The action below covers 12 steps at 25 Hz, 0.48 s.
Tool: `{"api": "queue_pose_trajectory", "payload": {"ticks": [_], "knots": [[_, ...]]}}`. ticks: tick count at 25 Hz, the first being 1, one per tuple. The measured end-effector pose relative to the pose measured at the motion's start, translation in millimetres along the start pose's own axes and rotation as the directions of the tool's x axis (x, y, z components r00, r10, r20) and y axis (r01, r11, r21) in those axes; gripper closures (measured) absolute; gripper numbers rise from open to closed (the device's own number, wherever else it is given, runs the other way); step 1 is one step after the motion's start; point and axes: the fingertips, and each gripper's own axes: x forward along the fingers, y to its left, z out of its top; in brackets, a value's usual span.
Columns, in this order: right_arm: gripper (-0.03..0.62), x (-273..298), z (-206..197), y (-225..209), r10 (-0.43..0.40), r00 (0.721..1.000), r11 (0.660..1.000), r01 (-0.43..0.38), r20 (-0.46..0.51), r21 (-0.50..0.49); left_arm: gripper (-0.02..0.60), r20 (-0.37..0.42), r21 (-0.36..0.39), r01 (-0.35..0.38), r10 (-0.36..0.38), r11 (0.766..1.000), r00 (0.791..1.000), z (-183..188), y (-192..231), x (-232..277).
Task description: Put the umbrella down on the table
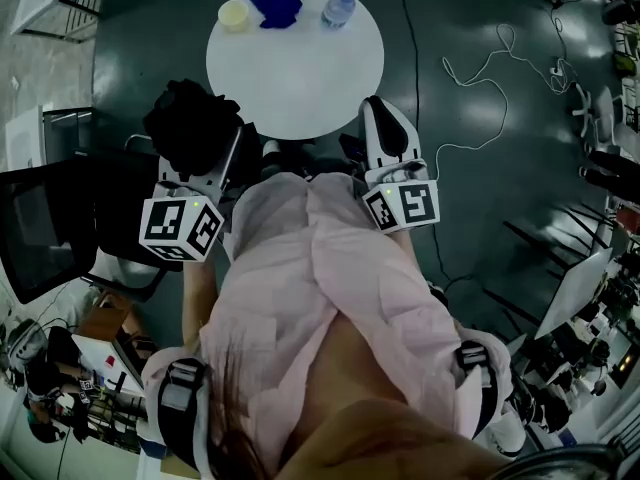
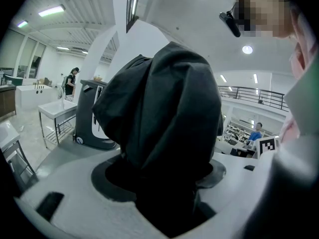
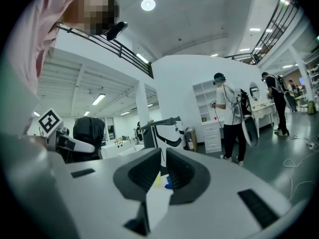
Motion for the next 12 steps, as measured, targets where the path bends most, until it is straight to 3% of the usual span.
{"api": "queue_pose_trajectory", "payload": {"ticks": [7,12], "knots": [[0.56,24,3,-41,0.026,0.999,0.999,-0.025,-0.019,0.036,0.264,-0.16,0.068,0.069,-0.057,0.995,0.986,5,-3,74],[0.56,35,1,-50,0.004,1.0,0.998,-0.002,-0.023,0.059,0.264,-0.321,0.083,0.151,-0.117,0.985,0.94,-46,5,158]]}}
